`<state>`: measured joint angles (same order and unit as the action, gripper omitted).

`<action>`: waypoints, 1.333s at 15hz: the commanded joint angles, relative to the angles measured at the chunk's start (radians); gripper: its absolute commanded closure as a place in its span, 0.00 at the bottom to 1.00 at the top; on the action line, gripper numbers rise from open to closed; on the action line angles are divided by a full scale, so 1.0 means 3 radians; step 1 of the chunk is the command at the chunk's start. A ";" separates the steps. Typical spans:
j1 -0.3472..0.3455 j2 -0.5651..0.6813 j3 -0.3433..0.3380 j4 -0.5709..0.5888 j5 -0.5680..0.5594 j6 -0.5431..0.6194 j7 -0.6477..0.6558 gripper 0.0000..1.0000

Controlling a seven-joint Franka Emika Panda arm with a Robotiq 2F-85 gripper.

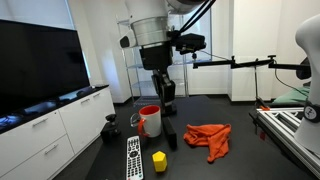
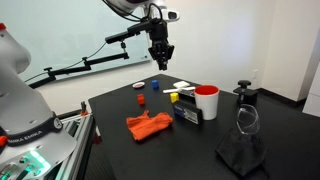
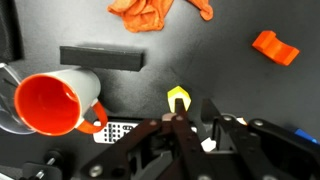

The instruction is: Press a button on the remote

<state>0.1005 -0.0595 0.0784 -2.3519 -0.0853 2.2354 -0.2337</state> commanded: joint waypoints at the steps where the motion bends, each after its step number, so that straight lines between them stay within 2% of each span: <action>1: -0.0007 -0.0124 -0.0008 -0.0027 0.0127 -0.0054 -0.0112 0.45; 7: -0.0008 -0.0124 -0.0009 -0.0017 0.0133 -0.0091 -0.0083 0.01; 8: -0.0007 -0.0010 0.0008 0.0005 0.0003 -0.0047 0.0001 0.00; 9: -0.0007 -0.0004 0.0009 0.0003 0.0006 -0.0048 0.0003 0.10; 11: -0.0008 0.0037 0.0010 0.0000 0.0005 -0.0046 0.0004 0.00; 20: -0.0008 0.0052 0.0011 0.0000 0.0005 -0.0043 0.0004 0.00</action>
<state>0.1007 -0.0439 0.0789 -2.3534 -0.0842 2.2246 -0.2325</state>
